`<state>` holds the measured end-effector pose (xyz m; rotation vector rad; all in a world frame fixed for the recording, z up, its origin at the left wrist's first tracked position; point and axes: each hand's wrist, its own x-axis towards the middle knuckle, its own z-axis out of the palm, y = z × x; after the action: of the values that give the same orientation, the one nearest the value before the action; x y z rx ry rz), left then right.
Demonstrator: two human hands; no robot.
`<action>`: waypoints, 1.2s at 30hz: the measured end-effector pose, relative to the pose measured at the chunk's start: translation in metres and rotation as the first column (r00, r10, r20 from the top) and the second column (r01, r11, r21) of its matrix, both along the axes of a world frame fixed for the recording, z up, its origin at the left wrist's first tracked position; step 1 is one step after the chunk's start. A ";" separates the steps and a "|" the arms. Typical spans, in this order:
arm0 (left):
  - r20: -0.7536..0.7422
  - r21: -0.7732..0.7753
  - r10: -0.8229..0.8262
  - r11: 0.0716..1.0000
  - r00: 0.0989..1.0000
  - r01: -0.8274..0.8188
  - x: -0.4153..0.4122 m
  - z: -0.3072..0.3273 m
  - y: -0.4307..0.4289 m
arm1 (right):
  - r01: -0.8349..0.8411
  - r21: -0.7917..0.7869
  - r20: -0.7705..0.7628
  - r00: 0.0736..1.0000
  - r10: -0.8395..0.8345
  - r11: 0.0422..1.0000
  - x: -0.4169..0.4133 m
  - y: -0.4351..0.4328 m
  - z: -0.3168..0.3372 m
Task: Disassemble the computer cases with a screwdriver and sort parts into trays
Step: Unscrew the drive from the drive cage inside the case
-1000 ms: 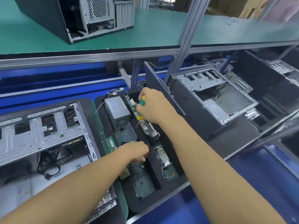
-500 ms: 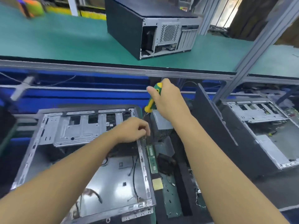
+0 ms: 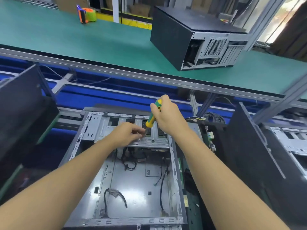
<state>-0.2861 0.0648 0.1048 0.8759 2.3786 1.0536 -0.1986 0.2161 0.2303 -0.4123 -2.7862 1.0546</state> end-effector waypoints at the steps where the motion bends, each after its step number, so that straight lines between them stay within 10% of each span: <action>1: 0.015 -0.003 -0.005 1.000 1.000 0.005 0.000 -0.001 0.002 | -0.001 0.002 0.007 1.000 0.001 1.000 -0.001 -0.001 -0.002; 22: 0.038 0.001 -0.037 0.999 0.999 0.037 -0.006 0.001 0.001 | -0.240 0.218 0.133 0.968 0.215 0.946 -0.007 -0.007 0.003; 29: 0.361 0.415 -0.219 0.908 0.906 0.054 -0.018 0.024 -0.015 | -0.365 0.276 0.302 0.911 0.281 0.889 -0.018 0.003 0.018; 36: 0.244 0.384 -0.121 0.923 0.962 0.019 -0.006 0.035 0.001 | -0.518 0.182 0.385 0.820 0.424 0.836 -0.024 0.000 0.031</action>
<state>-0.2925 0.0660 0.1398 0.8755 1.9406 1.5287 -0.2230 0.2156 0.2609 0.1844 -3.3890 0.6796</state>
